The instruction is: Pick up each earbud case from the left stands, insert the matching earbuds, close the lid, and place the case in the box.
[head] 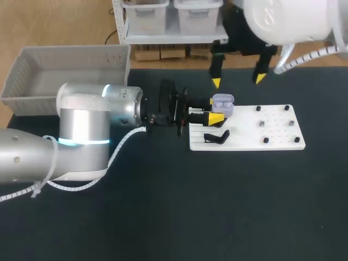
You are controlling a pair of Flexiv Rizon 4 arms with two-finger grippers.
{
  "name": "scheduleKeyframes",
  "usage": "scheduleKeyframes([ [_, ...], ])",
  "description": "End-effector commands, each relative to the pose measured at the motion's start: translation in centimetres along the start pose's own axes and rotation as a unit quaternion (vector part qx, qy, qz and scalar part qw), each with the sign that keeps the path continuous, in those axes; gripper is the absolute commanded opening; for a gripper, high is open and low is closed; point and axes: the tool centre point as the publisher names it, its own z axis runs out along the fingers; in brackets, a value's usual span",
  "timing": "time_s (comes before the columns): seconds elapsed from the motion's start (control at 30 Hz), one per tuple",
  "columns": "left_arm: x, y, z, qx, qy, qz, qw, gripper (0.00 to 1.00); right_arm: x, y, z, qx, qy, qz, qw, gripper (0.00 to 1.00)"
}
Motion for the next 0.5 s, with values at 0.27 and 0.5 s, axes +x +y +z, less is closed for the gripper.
scheduleKeyframes([
  [0.27,0.0,-0.1,0.0,-0.002,0.001,0.001,1.000,0.00,-0.5,-1.7,1.8,-0.004,-0.011,0.025,1.000,1.00],
  [0.5,0.0,-0.1,0.0,-0.002,0.001,0.001,1.000,0.00,0.2,-1.6,2.6,-0.011,0.006,0.017,1.000,1.00],
])
